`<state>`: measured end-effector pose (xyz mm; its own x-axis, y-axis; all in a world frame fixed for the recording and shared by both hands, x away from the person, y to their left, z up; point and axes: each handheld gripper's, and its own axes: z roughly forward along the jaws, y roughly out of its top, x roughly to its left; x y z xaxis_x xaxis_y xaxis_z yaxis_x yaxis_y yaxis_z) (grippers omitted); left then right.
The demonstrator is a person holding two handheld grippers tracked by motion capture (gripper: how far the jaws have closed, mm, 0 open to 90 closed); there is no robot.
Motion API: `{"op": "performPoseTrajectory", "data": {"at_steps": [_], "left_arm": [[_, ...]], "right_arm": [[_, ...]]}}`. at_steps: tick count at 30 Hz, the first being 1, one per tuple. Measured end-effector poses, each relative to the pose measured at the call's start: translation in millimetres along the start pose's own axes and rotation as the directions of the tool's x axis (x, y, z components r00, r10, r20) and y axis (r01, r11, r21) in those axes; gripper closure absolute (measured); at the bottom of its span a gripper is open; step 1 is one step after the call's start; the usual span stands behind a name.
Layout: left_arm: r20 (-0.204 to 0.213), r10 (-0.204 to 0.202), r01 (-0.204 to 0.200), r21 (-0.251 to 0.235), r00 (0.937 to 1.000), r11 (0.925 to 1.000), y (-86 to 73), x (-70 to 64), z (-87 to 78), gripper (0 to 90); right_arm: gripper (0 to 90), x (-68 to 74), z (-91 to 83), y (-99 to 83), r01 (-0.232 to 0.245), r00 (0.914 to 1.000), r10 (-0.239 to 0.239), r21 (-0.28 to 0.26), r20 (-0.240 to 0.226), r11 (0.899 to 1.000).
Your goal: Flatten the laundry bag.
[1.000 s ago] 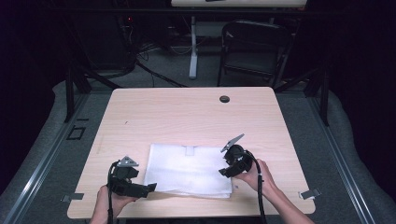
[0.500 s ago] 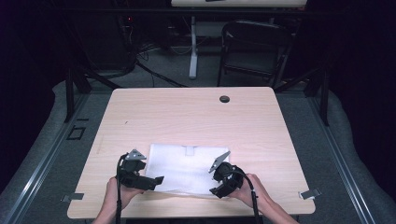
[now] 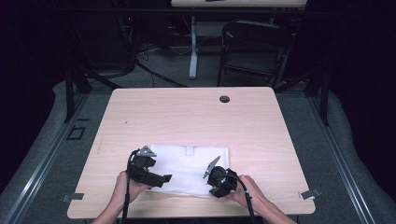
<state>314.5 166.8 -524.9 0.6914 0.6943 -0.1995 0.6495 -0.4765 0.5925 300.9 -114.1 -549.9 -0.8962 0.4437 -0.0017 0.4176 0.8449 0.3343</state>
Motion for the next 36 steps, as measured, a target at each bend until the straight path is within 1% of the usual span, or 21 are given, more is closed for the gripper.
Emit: {"op": "performPoseTrajectory", "data": {"at_steps": [2, 5, 6, 10, 11, 12, 15, 18, 20, 22, 23, 25, 26, 27, 29, 30, 32, 33, 34, 35, 36], "left_arm": [[0.010, 0.010, -0.010, 0.021, 0.9999, 0.9997, -1.3, -1.0, 2.0, 9.9], [0.009, 0.025, -0.025, 0.024, 0.9997, 0.9994, -1.5, -4.0, 3.3, 10.3], [0.009, 0.030, -0.030, 0.024, 0.9995, 0.9992, -1.4, -4.4, 3.2, 10.4], [0.006, 0.041, -0.041, 0.012, 0.9991, 0.9991, -1.7, -5.8, 1.2, 10.6], [0.004, 0.040, -0.040, 0.003, 0.9992, 0.9992, -1.8, -6.5, 0.4, 10.6], [0.007, 0.053, -0.053, -0.002, 0.9986, 0.9986, -1.5, -6.2, -0.7, 10.6], [0.005, 0.054, -0.054, -0.024, 0.9985, 0.9983, -1.5, -7.8, -3.1, 10.4], [0.003, 0.066, -0.066, -0.028, 0.9978, 0.9974, -1.6, -10.6, -4.5, 9.8], [0.004, 0.071, -0.071, -0.027, 0.9975, 0.9971, -1.5, -12.4, -5.0, 9.6], [0.006, 0.071, -0.071, -0.034, 0.9975, 0.9969, -1.7, -14.0, -5.8, 8.9], [-0.003, 0.077, -0.077, -0.033, 0.9970, 0.9965, -1.9, -14.6, -6.6, 8.6], [0.000, 0.077, -0.077, -0.040, 0.9971, 0.9963, -2.7, -16.1, -7.5, 8.0], [-0.002, 0.074, -0.074, -0.042, 0.9973, 0.9964, -3.0, -17.0, -8.1, 7.7], [-0.005, 0.077, -0.078, -0.047, 0.9970, 0.9959, -3.2, -18.0, -8.7, 7.3], [-0.006, 0.082, -0.082, -0.051, 0.9966, 0.9953, -3.3, -19.7, -9.8, 6.2], [-0.006, 0.087, -0.087, -0.050, 0.9962, 0.9949, -3.3, -20.3, -10.3, 6.2], [-0.014, 0.090, -0.091, -0.051, 0.9958, 0.9946, -3.6, -22.0, -10.1, 6.1], [-0.006, 0.097, -0.097, -0.048, 0.9953, 0.9941, -3.7, -22.7, -10.3, 6.0], [-0.010, 0.100, -0.100, -0.051, 0.9950, 0.9936, -3.9, -23.7, -10.5, 5.9], [-0.011, 0.102, -0.103, -0.054, 0.9947, 0.9932, -4.1, -24.8, -11.0, 5.9], [-0.010, 0.111, -0.112, -0.054, 0.9937, 0.9923, -4.2, -25.1, -12.2, 5.5]], "right_arm": [[84.1, -1.7, 0.4, -1.3, -0.013, 0.9999, 0.013, -0.012, 0.000, 1.000], [87.6, -6.1, 0.2, -2.6, -0.033, 0.9993, 0.032, -0.019, -0.020, 0.999], [88.2, -6.5, -0.1, -2.6, -0.034, 0.9993, 0.033, -0.020, -0.018, 0.999], [88.5, -7.4, -5.2, -2.2, -0.052, 0.9984, 0.052, -0.029, -0.023, 0.998], [88.5, -8.1, -7.9, -2.5, -0.055, 0.9983, 0.054, -0.041, -0.021, 0.998], [88.5, -9.2, -11.6, -2.8, -0.058, 0.9981, 0.057, -0.050, -0.022, 0.997], [88.5, -11.9, -20.0, -3.9, -0.079, 0.9968, 0.078, -0.086, -0.020, 0.993], [88.5, -13.5, -26.1, -3.6, -0.081, 0.9967, 0.081, -0.096, -0.003, 0.992], [88.5, -14.2, -28.9, -3.3, -0.092, 0.9958, 0.091, -0.115, -0.008, 0.989], [88.6, -14.6, -31.7, -2.9, -0.086, 0.9963, 0.086, -0.120, -0.005, 0.989], [88.6, -14.2, -32.4, -3.0, -0.094, 0.9956, 0.094, -0.134, -0.005, 0.987], [88.6, -14.9, -35.3, -2.4, -0.094, 0.9954, 0.096, -0.136, 0.006, 0.986], [88.6, -15.4, -35.5, -2.5, -0.105, 0.9944, 0.106, -0.151, -0.001, 0.983], [88.6, -16.3, -36.7, -2.2, -0.098, 0.9950, 0.100, -0.147, 0.004, 0.984], [88.6, -16.9, -38.3, -2.7, -0.106, 0.9941, 0.108, -0.158, 0.005, 0.982], [88.6, -17.9, -39.8, -2.9, -0.104, 0.9944, 0.105, -0.152, 0.004, 0.983], [88.7, -20.0, -41.9, -3.7, -0.108, 0.9939, 0.110, -0.157, 0.002, 0.982], [88.7, -20.6, -42.1, -4.3, -0.119, 0.9928, 0.120, -0.175, -0.003, 0.977], [88.7, -21.9, -43.8, -4.4, -0.119, 0.9926, 0.122, -0.169, 0.004, 0.978], [88.7, -21.9, -44.1, -4.5, -0.127, 0.9916, 0.129, -0.176, 0.004, 0.976], [88.7, -22.7, -45.1, -4.6, -0.122, 0.9922, 0.125, -0.178, 0.005, 0.977]]}}
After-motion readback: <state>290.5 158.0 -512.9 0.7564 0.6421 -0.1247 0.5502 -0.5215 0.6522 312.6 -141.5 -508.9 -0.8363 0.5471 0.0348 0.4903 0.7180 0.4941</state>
